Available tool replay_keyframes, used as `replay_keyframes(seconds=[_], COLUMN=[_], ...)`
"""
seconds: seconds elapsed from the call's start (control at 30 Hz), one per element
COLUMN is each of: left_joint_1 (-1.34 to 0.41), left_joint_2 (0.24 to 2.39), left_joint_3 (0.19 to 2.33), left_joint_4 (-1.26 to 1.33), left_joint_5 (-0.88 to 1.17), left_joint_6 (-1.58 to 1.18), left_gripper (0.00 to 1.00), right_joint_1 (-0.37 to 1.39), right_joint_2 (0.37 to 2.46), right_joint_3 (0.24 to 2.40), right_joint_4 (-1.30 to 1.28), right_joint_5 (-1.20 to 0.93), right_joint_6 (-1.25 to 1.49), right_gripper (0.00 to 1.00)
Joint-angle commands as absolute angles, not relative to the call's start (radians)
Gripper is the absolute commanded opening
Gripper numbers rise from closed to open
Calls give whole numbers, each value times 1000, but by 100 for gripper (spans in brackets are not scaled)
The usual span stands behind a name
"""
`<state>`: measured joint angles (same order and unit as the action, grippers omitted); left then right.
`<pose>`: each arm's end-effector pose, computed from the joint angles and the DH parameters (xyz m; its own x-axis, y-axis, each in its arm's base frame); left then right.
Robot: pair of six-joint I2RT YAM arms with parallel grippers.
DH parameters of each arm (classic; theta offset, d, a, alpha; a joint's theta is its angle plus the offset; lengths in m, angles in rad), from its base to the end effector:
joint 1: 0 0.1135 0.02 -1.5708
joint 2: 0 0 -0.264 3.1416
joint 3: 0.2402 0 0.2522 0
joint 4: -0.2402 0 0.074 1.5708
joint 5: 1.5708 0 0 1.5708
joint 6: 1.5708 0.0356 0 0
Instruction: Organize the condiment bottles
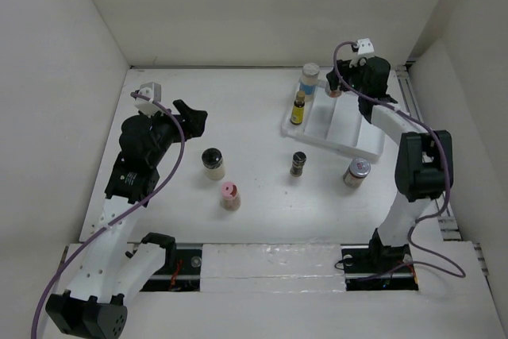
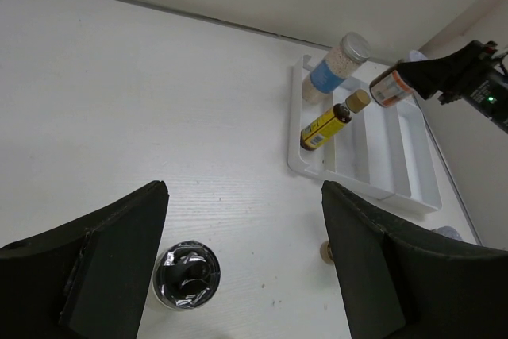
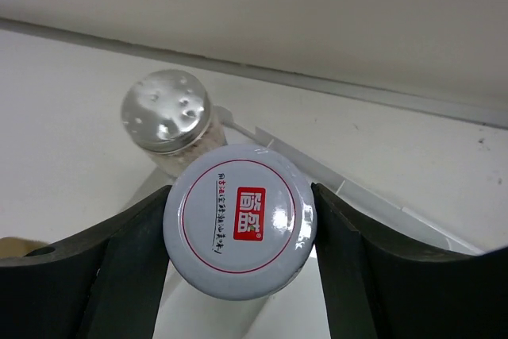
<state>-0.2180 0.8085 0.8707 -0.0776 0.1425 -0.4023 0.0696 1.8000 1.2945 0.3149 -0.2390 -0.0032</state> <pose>0.1821 -0.0455 0.3779 -0.1519 -0.3633 -0.9192 0.3187 0.8623 -0.3935 0.4284 0.0383 0.2839 -0.1880 -0.0162 -0.9820 -0.3000 0.9530 0.0417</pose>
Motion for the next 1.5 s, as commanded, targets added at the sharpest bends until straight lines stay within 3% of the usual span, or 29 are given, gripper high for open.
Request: replay_keyframes(seconds=[0.0,0.77,0.8,0.83,0.93,1.07,1.27,1.33,1.37,1.4,1.47], left_joint_1=[-213,-213,-213,-213,-213,-213,-213,-213,-213,-213,-213], left_joint_2=[793,811,811,811,821,821,811,789,779,770,759], left_joint_3=[876,876,876,876,876,876,876,876,876,865,865], left_joint_4=[-28,-28,-28,-28,-28,-28,-28,-18,-18,-8,-8], left_joint_5=[149,158,158,158,158,158,181,195,204,204,222], left_joint_6=[-408,-408,-408,-408,-408,-408,-408,-408,-408,-417,-417], left_gripper=[74,74,74,74,78,93,94,92,91,88,83], right_joint_1=[45,44,44,44,44,44,66,78,87,87,110], right_joint_2=[1859,2129,2129,2129,2105,2022,1787,1659,1611,1512,1412], right_joint_3=[1449,1552,1552,1552,1542,1500,1346,1217,1163,1043,919], right_joint_4=[469,460,460,460,460,471,471,436,424,401,381], right_joint_5=[-318,-275,-275,-275,-275,-284,-250,-204,-157,-109,-76], right_joint_6=[31,55,55,55,55,55,55,78,95,138,179], right_gripper=[53,55,58,69,88,92,94,85,73,40,6])
